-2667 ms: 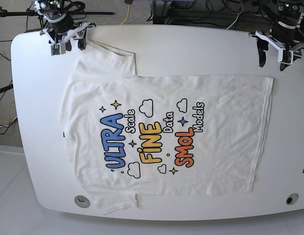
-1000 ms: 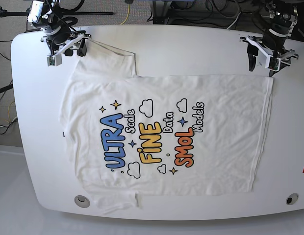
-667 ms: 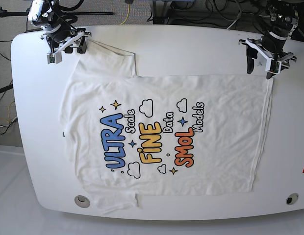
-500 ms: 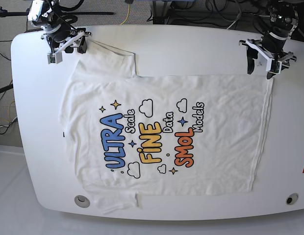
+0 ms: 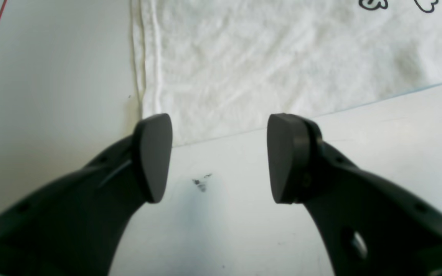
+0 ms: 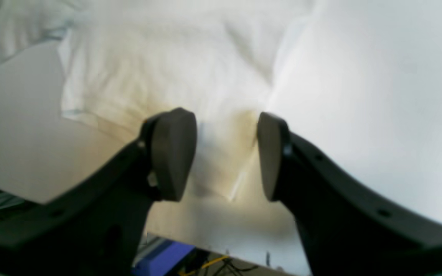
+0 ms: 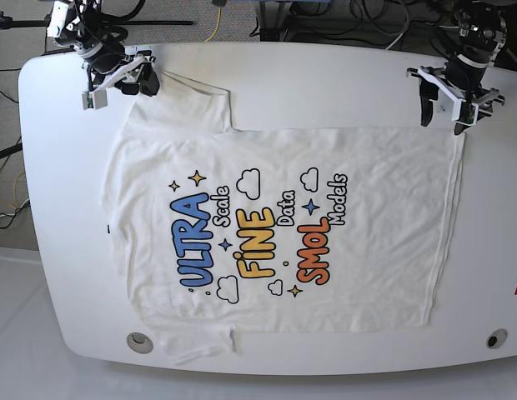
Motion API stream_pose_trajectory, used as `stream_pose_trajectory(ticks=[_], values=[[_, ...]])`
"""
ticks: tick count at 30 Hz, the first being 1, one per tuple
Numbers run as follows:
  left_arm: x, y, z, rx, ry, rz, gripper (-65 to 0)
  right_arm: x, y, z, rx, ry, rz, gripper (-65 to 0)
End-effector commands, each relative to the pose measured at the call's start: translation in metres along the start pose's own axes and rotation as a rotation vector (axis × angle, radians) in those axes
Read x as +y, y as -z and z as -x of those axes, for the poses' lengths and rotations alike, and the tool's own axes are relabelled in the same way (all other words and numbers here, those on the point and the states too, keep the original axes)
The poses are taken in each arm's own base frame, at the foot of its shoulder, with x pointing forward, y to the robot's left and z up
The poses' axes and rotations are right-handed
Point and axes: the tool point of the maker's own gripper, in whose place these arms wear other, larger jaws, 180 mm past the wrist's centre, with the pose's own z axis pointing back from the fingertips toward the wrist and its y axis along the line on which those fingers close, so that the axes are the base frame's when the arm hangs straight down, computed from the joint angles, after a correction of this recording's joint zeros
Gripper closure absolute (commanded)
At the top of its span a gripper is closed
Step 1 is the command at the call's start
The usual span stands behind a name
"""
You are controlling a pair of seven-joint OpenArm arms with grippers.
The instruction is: Fold the T-shirt properly
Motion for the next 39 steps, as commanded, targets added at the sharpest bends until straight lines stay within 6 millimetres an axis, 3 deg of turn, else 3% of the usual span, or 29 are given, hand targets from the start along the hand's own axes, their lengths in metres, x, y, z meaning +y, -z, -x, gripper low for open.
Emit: stream_pose_trajectory(ticks=[1,4,11,18,24,30,39], values=[[0.004,-0.002,-0.012,-0.044,0.003,-0.006,-37.0,-0.002,-0.001,0.025,0.106,-0.011,0.013,-29.5],[0.002,0.0,-0.011,-0.044,-0.019,0.002,-36.6,0.003,-0.002,0.028,0.12,-0.035,0.01,-25.1],[0.01,0.006,0.002,0.015,-0.15,0.01,-36.7,0.006,0.0,0.023,0.109,-0.067,0.02,0.0],[0.047,0.001,0.023,0.097,-0.379,-0.033,-38.6,0.006,0.002,0.016,0.082,-0.054,0.021,0.0],[0.065,-0.01,0.014,0.046,-0.459,-0.055,-38.4,0.007,0.002,0.015,0.081,-0.054,0.015,0.0],[0.076,-0.012,0.017,0.05,-0.48,-0.081,-38.4,0.008,0.001,0.015,0.08,-0.058,0.013,-0.4],[0.096,0.003,0.039,0.122,-0.583,-0.069,-38.0,0.01,0.003,0.013,0.07,-0.055,0.006,-13.6]])
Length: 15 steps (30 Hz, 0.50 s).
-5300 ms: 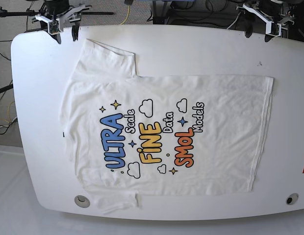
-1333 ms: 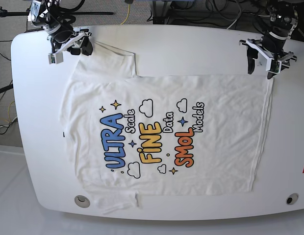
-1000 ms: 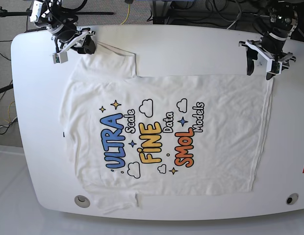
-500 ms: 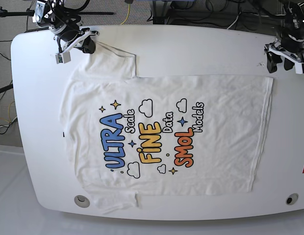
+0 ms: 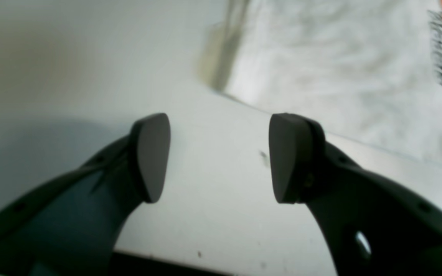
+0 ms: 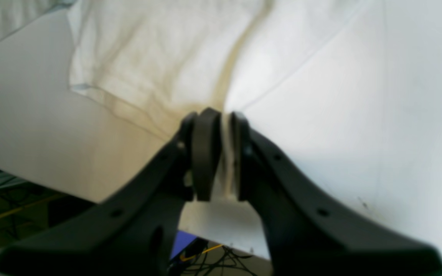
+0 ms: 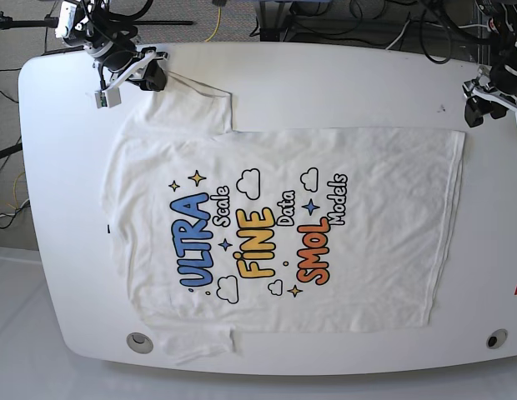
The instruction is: Fold the T-shirt properly
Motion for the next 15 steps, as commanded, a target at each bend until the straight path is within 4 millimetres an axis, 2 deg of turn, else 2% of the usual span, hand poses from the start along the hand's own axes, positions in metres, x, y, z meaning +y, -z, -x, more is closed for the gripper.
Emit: stream_pose_trajectory(ticks=[1,5,9,15], values=[[0.004,0.004,-0.01,-0.018,-0.014,0.02,-37.9,-0.007,-0.003,0.004,0.029,-0.015,0.03,-14.3],[0.02,0.014,-0.004,0.005,-0.052,0.011,-38.1,-0.005,-0.002,0.003,0.023,-0.022,0.023,-14.2],[0.03,0.019,0.007,0.03,-0.079,-0.006,-38.5,-0.004,-0.002,0.005,0.029,-0.023,0.022,-10.4],[0.035,0.026,0.021,0.063,-0.092,-0.028,-37.8,-0.005,-0.001,0.006,0.033,-0.023,0.025,-5.5]])
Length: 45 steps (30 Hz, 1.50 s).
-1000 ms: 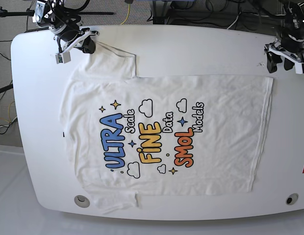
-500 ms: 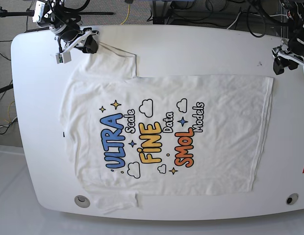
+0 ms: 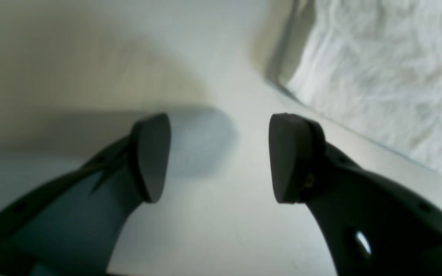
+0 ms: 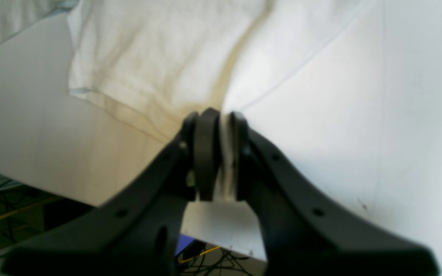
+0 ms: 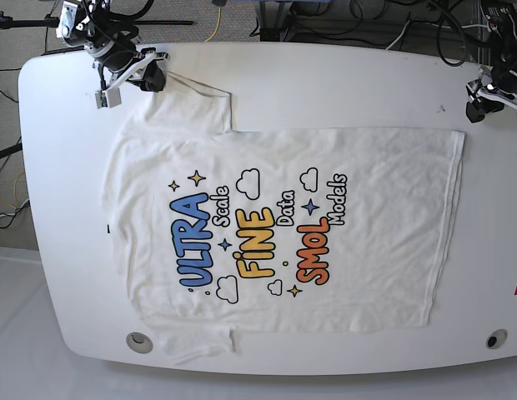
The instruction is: Fold the T-shirt properly
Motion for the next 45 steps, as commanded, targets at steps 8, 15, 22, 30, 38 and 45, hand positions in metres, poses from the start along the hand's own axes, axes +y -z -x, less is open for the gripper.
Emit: stream_pose_trajectory(ticks=[8,15,22,30,38,45], values=[[-0.001,0.013,0.0,0.002,0.053,-0.042,-36.4,-0.003,-0.002,0.004,0.027,-0.01,0.013,-5.7],[-0.017,0.018,0.01,0.04,0.051,0.004,-35.8,0.002,-0.001,0.001,0.009,-0.01,-0.001,0.0],[-0.031,0.022,0.008,0.049,0.041,0.062,-37.3,0.003,0.0,0.002,0.011,-0.011,-0.002,-1.5],[-0.039,0.024,0.007,0.044,0.033,0.091,-37.2,0.004,0.001,0.003,0.011,-0.011,-0.003,-2.9],[-0.05,0.03,0.016,0.059,0.022,0.106,-37.0,0.001,-0.001,0.001,0.005,-0.014,0.002,-3.8],[-0.058,0.033,0.025,0.069,0.006,0.118,-35.4,0.002,0.0,0.001,0.007,-0.017,-0.001,-2.8]])
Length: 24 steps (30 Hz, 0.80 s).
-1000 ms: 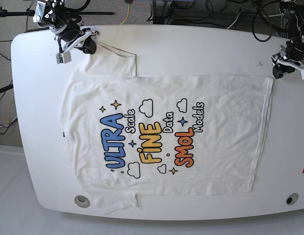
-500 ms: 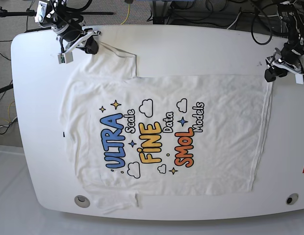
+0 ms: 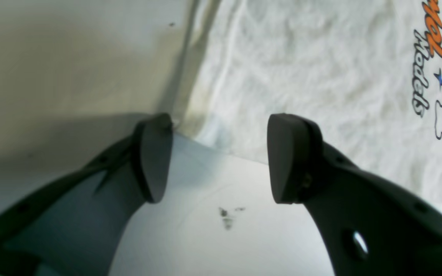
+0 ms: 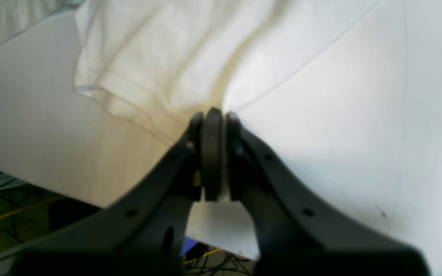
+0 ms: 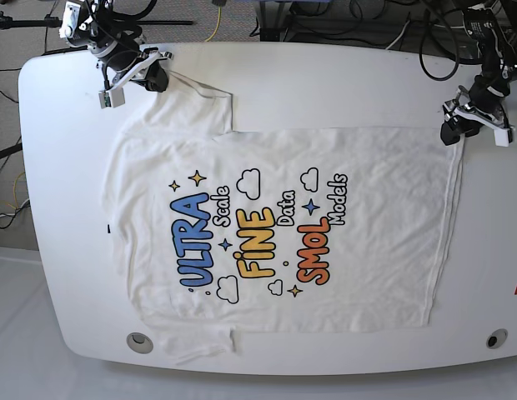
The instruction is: Fold the T-shirt properly
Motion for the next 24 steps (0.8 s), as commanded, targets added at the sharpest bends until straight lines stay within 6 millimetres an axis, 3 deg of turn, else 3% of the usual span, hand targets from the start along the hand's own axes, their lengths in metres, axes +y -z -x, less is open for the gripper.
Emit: stream_pose_trajectory(ticks=[1,7,9,12,24], values=[[0.003,0.0,0.022,0.091,0.007,-0.026,-35.0,-0.004,-0.003,0.0,0.013,-0.02,0.014,-2.8],[0.001,0.002,0.023,0.089,0.016,-0.031,-24.0,-0.004,-0.003,-0.001,0.009,-0.02,0.014,-2.4],[0.001,0.003,0.016,0.057,0.012,-0.029,-9.2,-0.003,-0.002,-0.002,0.004,-0.018,0.011,-1.4],[0.002,0.003,0.017,0.056,0.011,-0.031,-0.7,-0.003,-0.002,-0.003,0.001,-0.018,0.01,-0.6],[-0.003,0.003,0.009,0.038,0.02,-0.014,0.0,-0.003,-0.002,-0.004,-0.007,-0.017,0.008,0.0]])
